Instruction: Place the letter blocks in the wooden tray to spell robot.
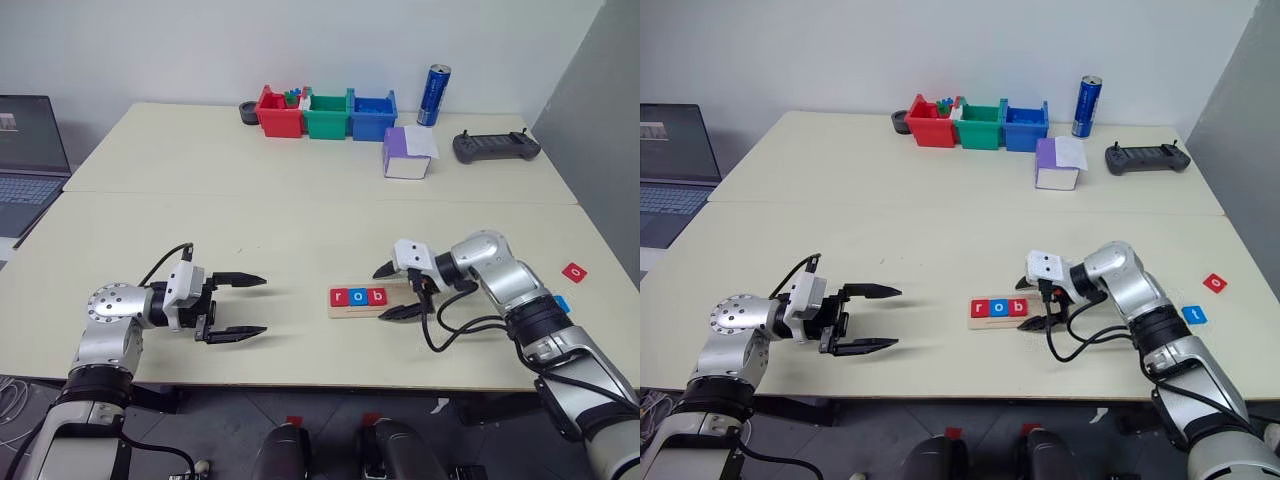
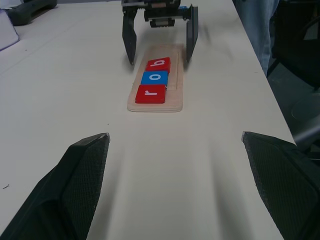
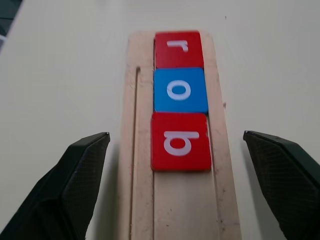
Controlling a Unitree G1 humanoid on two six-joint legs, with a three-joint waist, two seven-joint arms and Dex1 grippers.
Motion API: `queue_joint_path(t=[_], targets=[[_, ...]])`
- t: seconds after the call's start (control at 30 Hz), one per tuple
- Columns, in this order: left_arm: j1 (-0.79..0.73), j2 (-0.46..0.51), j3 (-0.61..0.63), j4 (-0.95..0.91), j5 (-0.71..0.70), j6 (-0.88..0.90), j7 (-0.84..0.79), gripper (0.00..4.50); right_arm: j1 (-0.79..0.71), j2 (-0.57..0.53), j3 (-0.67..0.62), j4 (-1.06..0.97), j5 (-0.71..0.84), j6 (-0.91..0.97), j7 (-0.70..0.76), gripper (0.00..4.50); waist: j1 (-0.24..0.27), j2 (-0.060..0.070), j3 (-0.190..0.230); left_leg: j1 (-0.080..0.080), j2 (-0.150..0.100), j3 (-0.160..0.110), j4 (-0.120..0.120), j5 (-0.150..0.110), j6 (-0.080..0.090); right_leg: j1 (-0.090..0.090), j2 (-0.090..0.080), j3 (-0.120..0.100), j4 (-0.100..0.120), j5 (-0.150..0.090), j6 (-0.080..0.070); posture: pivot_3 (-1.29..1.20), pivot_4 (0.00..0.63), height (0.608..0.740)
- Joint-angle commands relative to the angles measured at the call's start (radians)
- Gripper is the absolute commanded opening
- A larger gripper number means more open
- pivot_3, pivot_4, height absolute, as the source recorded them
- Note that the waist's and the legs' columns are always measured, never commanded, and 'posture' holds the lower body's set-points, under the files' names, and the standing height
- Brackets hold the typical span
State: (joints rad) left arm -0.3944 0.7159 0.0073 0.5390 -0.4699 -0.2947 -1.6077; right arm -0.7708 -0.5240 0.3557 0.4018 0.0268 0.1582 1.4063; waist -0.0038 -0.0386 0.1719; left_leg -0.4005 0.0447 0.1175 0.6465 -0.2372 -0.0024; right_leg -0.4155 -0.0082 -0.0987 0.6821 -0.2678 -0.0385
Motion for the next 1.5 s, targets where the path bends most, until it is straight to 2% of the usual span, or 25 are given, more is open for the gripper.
queue_joint_path(t=[0.03, 0.23, 0.33, 0.7, 1.17, 1.27, 1.4, 1.47, 1.5], targets=[[-0.008, -0.001, 0.024, -0.025, -0.002, -0.008, -0.007, 4.5, 0.014, -0.055, -0.069, -0.146, 0.072, 0.063, 0.029, 4.48, 0.001, 0.0, 0.0, 0.0, 0.0, 0.0, 0.0, 0.0, 0.0, 0.0, 0.0, 0.0, 0.0, 0.0, 0.0, 0.0, 0.15, 0.74], [-0.005, 0.003, 0.024, -0.022, -0.002, -0.008, -0.007, 4.5, 0.131, -0.087, -0.095, -0.368, 0.162, 0.212, -0.005, 4.48, 0.001, 0.0, 0.0, 0.0, 0.0, 0.0, 0.0, 0.0, 0.0, 0.0, 0.0, 0.0, -0.001, 0.0, 0.0, 0.0, 0.15, 0.74], [-0.006, 0.0, 0.02, -0.019, -0.001, -0.009, -0.007, 4.5, 0.172, -0.07, -0.073, -0.39, 0.156, 0.229, -0.033, 3.9, -0.001, 0.0, 0.0, 0.0, 0.0, 0.0, 0.0, 0.0, 0.0, 0.0, 0.0, 0.0, 0.0, 0.0, 0.0, 0.0, 0.15, 0.74], [-0.019, 0.002, 0.005, -0.005, 0.001, -0.013, -0.007, 4.5, 0.156, -0.01, -0.02, -0.246, 0.092, 0.161, -0.111, 0.03, 0.001, 0.0, 0.0, 0.0, 0.0, 0.0, 0.0, 0.0, 0.0, 0.0, 0.0, 0.0, -0.001, 0.0, 0.0, 0.0, 0.15, 0.74], [-0.001, 0.021, 0.009, -0.011, 0.003, -0.023, -0.007, 4.5, 0.129, 0.018, -0.022, -0.14, 0.07, 0.122, -0.117, 0.03, 0.001, 0.0, 0.0, 0.0, 0.0, 0.0, 0.0, 0.0, 0.0, 0.0, 0.0, 0.0, 0.0, 0.0, 0.0, 0.0, 0.15, 0.74], [0.001, 0.024, 0.009, -0.014, 0.0, -0.021, -0.007, 4.5, 0.139, -0.006, -0.037, -0.199, 0.109, 0.154, -0.074, 0.03, 0.001, 0.0, 0.0, 0.0, 0.0, 0.0, 0.0, 0.0, 0.0, 0.0, 0.0, 0.0, 0.0, 0.0, 0.0, 0.0, 0.15, 0.74], [-0.003, 0.028, 0.01, -0.018, -0.004, -0.017, -0.007, 4.5, 0.16, -0.11, -0.193, -0.418, 0.273, 0.328, -0.054, 0.03, 0.002, 0.001, 0.001, -0.001, 0.0, 0.0, 0.0, 0.0, 0.0, 0.0, 0.0, 0.0, -0.001, 0.0, 0.0, 0.0, 0.15, 0.74], [-0.002, 0.029, 0.012, -0.022, -0.006, -0.017, -0.007, 4.5, 0.188, -0.15, -0.311, -0.475, 0.358, 0.445, -0.114, 0.03, 0.003, 0.001, 0.0, -0.001, 0.0, 0.0, 0.0, 0.0, 0.0, 0.0, 0.0, 0.0, -0.001, 0.0, 0.0, 0.0, 0.15, 0.74], [-0.002, 0.029, 0.013, -0.025, -0.007, -0.015, -0.007, 4.5, 0.218, -0.174, -0.379, -0.484, 0.384, 0.483, -0.151, 0.19, 0.004, 0.0, 0.0, -0.001, 0.0, -0.001, 0.0, 0.0, 0.0, 0.0, 0.0, -0.001, -0.001, 0.0, 0.0, 0.0, 0.15, 0.74]])
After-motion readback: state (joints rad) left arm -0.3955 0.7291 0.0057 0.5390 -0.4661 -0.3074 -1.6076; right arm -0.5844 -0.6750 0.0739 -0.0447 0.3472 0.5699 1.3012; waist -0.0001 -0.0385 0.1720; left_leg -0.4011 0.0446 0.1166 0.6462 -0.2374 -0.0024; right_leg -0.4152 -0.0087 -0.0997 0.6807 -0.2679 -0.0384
